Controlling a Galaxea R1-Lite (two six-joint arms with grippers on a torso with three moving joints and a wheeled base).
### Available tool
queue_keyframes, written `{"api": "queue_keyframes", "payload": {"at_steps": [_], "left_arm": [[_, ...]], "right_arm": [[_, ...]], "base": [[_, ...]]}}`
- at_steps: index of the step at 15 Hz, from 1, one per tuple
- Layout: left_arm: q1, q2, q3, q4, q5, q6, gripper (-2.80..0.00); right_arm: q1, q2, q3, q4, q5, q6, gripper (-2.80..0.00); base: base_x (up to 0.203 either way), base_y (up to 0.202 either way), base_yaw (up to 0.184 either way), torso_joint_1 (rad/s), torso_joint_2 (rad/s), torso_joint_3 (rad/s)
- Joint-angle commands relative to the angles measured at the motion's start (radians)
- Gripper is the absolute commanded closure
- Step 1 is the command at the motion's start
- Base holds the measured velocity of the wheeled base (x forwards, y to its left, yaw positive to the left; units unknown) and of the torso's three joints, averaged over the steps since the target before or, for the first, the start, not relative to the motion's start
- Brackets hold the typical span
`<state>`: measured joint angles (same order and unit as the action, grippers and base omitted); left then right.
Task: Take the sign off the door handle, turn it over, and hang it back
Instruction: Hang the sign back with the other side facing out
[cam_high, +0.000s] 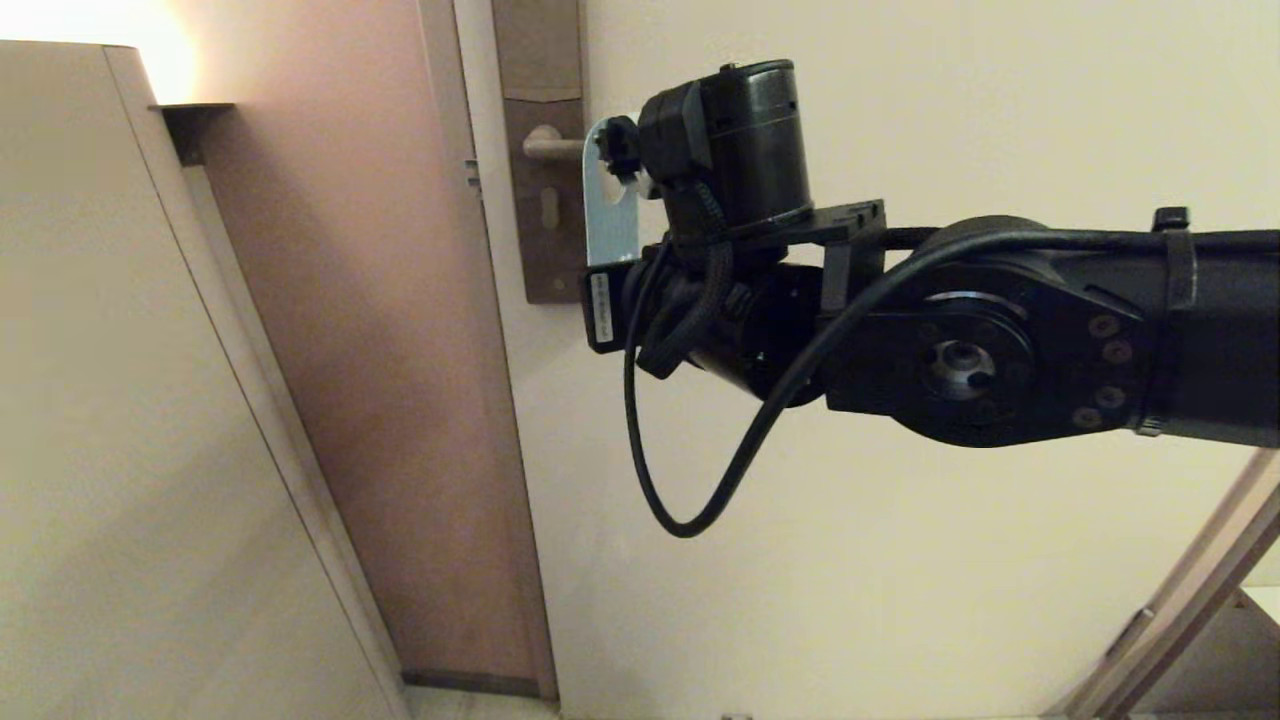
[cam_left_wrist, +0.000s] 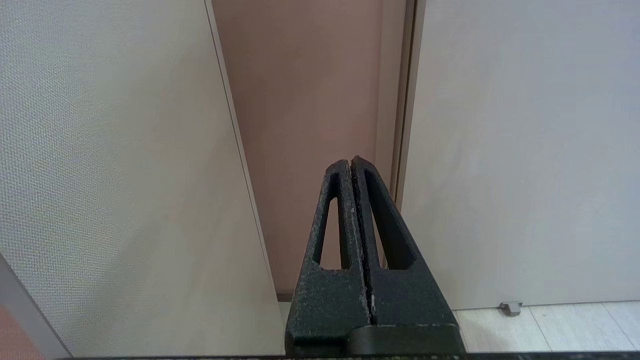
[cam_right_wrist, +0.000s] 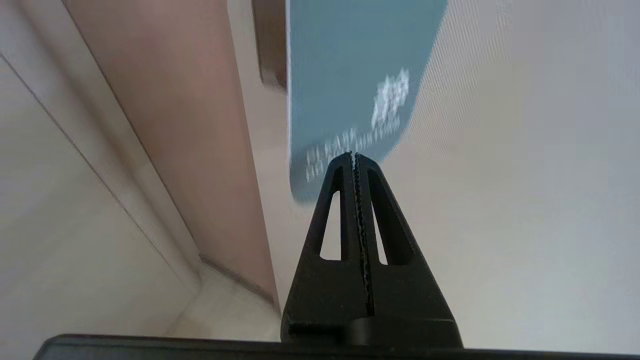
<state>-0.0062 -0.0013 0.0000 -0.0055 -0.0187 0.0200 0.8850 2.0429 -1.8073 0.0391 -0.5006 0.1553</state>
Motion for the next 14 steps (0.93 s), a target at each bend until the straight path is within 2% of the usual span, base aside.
{"api": "queue_keyframes", "payload": {"at_steps": [1, 8, 14], "left_arm": [[0.000, 0.001, 0.000, -0.001, -0.001, 0.000, 0.00], [0.000, 0.001, 0.000, -0.001, 0.000, 0.000, 0.00], [0.000, 0.001, 0.000, -0.001, 0.000, 0.000, 0.00]], "right_arm": [[0.001, 0.059, -0.028, -0.047, -0.006, -0.005, 0.00], [0.015, 0.192, -0.041, -0.374, -0.040, -0.111, 0.00], [0.017, 0.256, -0.043, -0.547, -0.062, -0.150, 0.00]], "base": [[0.000, 0.000, 0.000, 0.000, 0.00, 0.000], [0.000, 0.000, 0.000, 0.000, 0.00, 0.000], [0.000, 0.000, 0.000, 0.000, 0.00, 0.000]]}}
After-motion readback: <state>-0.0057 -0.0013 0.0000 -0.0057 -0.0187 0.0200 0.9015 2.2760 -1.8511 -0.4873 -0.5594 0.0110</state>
